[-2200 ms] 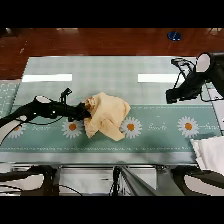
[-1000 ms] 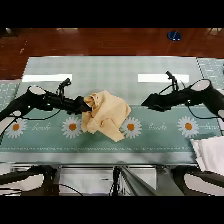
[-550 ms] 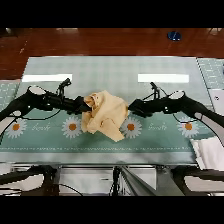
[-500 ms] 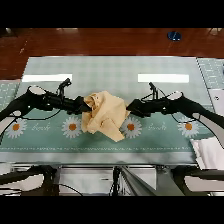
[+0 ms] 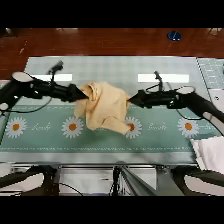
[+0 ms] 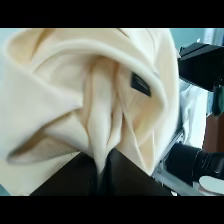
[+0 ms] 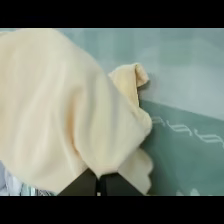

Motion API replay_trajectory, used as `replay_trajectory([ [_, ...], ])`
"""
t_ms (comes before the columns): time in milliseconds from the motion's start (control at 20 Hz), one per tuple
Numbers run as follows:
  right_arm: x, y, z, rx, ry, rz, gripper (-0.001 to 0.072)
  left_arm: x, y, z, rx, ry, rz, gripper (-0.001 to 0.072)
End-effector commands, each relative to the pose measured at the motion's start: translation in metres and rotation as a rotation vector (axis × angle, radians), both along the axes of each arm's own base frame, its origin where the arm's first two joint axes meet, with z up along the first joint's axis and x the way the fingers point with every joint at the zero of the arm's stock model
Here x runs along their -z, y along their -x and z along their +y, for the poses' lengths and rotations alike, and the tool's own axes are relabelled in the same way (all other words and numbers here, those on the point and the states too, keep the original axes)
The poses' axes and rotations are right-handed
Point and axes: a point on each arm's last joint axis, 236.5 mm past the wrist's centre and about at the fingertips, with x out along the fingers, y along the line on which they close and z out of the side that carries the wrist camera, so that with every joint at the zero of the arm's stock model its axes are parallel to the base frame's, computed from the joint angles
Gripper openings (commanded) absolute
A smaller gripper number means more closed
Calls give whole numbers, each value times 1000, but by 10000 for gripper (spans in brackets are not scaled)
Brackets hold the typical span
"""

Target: Fold the shirts.

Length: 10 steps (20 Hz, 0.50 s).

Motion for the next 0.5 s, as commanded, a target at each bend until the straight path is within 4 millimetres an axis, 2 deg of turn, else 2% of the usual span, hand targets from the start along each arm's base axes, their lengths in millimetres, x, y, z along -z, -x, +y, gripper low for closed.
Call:
replay_trajectory([
  [0,-106,-18,-51,127,-31,-247,27,-104,-16,33,-47,-12,-276,42],
  [100,-156,-15,-77,189,-14,-360,27,-164,-11,51,-100,-41,-444,42],
  [200,-196,-3,-90,198,18,-449,26,-212,4,62,-136,-69,-583,42],
  [350,-252,19,-94,199,63,-580,26,-267,38,60,-150,-102,-754,42],
  [450,-287,36,-90,184,78,-645,26,-295,65,52,-142,-114,-849,42],
])
